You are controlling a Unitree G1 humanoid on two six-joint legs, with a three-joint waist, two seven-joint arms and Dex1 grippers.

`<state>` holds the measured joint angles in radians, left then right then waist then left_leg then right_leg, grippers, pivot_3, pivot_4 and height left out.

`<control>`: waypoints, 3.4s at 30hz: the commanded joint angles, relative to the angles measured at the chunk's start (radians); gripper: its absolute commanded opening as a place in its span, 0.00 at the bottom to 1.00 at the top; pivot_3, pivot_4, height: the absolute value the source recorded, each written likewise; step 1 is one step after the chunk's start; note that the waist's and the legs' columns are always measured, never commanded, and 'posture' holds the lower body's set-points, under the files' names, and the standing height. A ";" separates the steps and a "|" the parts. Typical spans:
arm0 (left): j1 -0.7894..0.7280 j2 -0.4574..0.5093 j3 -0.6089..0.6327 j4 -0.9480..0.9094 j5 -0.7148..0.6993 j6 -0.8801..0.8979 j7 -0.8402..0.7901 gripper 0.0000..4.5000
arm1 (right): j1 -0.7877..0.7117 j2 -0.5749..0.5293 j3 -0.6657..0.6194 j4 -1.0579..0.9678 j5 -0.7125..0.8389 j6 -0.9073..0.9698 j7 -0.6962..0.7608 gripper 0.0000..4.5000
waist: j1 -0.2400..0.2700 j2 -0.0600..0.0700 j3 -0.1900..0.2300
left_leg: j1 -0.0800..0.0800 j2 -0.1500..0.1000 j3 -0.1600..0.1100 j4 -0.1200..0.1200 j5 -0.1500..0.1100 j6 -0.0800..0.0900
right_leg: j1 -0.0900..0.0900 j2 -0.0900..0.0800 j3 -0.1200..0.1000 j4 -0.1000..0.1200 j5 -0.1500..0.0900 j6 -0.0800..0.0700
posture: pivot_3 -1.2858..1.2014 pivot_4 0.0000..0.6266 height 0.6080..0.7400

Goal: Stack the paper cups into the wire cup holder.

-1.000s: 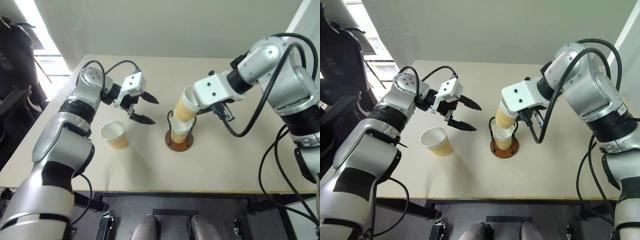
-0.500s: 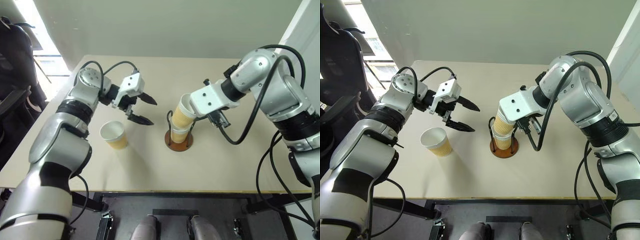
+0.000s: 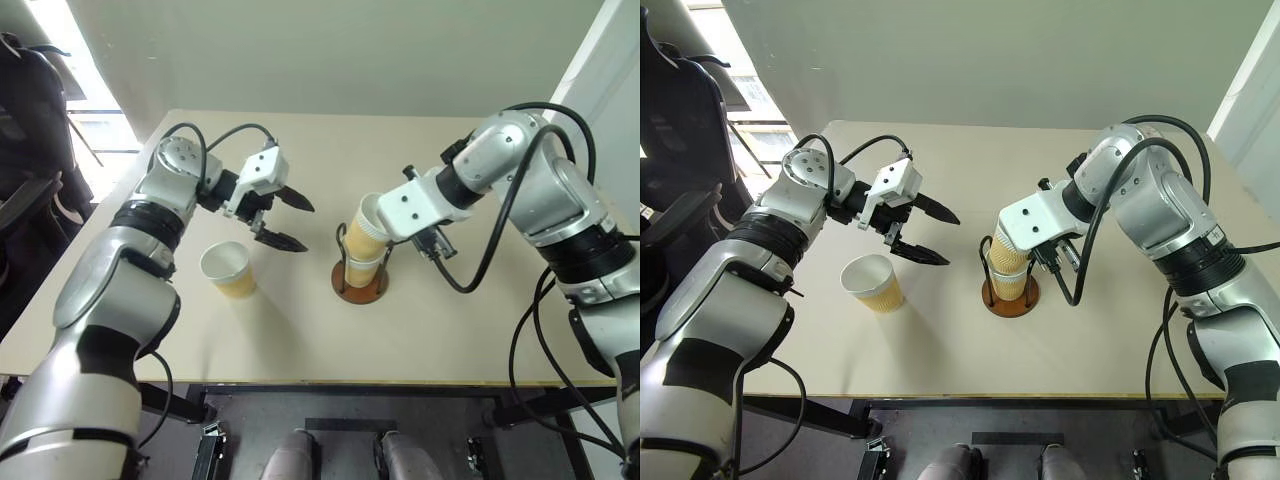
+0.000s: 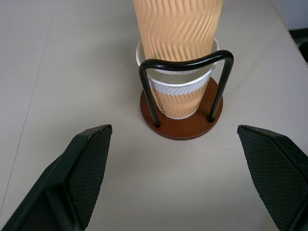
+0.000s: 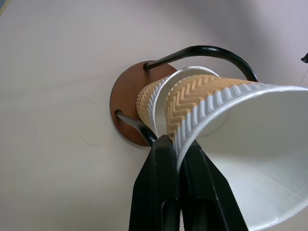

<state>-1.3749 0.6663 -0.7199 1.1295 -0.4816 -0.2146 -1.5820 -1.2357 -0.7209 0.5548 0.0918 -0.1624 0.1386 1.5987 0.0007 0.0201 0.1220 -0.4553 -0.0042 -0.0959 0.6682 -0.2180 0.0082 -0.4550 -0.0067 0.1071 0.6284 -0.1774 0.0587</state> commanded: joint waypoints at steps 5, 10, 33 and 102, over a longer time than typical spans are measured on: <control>-0.014 0.015 0.001 -0.029 -0.028 0.011 -0.032 1.00 | -0.026 0.008 -0.038 -0.012 -0.012 -0.023 -0.005 0.14 | 0.000 0.000 0.000 | 0.000 0.000 0.000 0.000 0.000 0.000 | 0.000 0.000 0.000 0.000 0.000 0.000 | 0.52 0.24 1.00; -0.013 0.017 0.000 -0.030 -0.032 0.017 -0.032 1.00 | -0.035 0.018 -0.046 -0.013 -0.008 -0.012 -0.006 0.44 | 0.000 0.000 0.000 | 0.000 0.000 0.000 0.000 0.000 0.000 | 0.000 0.000 0.000 0.000 0.000 0.000 | 0.52 0.24 1.00; -0.014 0.084 0.159 0.029 0.019 0.045 -0.032 1.00 | 0.018 -0.091 -0.472 0.054 0.378 0.697 -0.181 0.44 | 0.001 -0.001 0.000 | 0.001 0.001 0.000 -0.001 0.003 -0.005 | 0.000 0.000 0.002 0.002 -0.005 -0.009 | 0.52 0.24 1.00; -0.150 0.589 -0.635 -0.544 0.087 -0.216 -0.032 1.00 | 0.075 -0.228 -0.392 0.142 0.512 0.382 0.016 0.44 | -0.006 -0.001 0.000 | 0.001 0.000 -0.003 -0.003 0.003 -0.003 | 0.000 0.000 -0.001 0.003 -0.007 -0.014 | 0.52 0.24 1.00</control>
<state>-1.5247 1.2484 -1.3905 0.5611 -0.4024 -0.4013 -1.5823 -1.1323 -0.9431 0.1781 0.2516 0.3377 0.5217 1.6097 -0.0052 0.0193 0.1219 -0.4542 -0.0033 -0.0992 0.6656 -0.2149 0.0048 -0.4550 -0.0069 0.1057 0.6312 -0.1840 0.0451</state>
